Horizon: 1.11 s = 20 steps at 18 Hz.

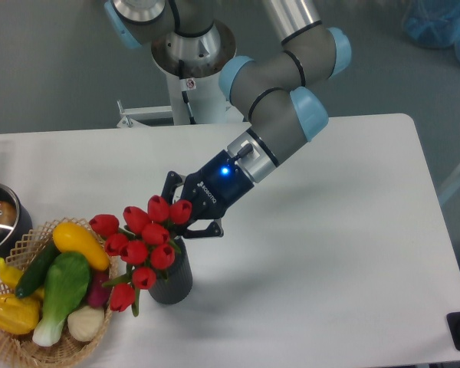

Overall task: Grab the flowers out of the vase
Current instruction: 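Lift the gripped tulips straight up out of the black vase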

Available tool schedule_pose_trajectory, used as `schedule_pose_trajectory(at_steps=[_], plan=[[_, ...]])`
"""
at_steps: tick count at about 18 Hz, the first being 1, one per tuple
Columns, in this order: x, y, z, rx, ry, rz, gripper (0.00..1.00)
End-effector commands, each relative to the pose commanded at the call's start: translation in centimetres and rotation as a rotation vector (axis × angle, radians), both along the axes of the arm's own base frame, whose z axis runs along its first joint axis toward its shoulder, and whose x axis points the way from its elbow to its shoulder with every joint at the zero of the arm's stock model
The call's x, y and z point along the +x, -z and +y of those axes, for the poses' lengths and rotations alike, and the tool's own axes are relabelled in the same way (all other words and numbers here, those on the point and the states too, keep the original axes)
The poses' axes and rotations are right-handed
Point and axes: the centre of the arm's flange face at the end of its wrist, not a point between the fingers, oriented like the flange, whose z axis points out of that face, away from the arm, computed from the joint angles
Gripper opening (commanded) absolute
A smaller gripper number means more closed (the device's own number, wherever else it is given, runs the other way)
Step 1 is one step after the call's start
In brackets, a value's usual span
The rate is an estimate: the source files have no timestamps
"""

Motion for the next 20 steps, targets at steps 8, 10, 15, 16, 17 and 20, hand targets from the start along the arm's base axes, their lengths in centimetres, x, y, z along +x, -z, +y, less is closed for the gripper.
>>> schedule_pose_trajectory(at_steps=[8, 10, 15, 16, 17, 20], plan=[[-1.1, -3.6, -2.2, 0.097, -0.029, -0.022, 0.0], [-1.5, -4.9, -3.0, 0.123, -0.044, -0.043, 0.0], [-2.3, -6.8, -3.6, 0.155, -0.055, -0.063, 0.0], [-2.6, -7.3, -3.8, 0.162, -0.06, -0.07, 0.0], [-3.0, -7.9, -3.9, 0.165, -0.066, -0.074, 0.0], [-4.6, -10.5, -4.7, 0.191, -0.086, -0.099, 0.0]])
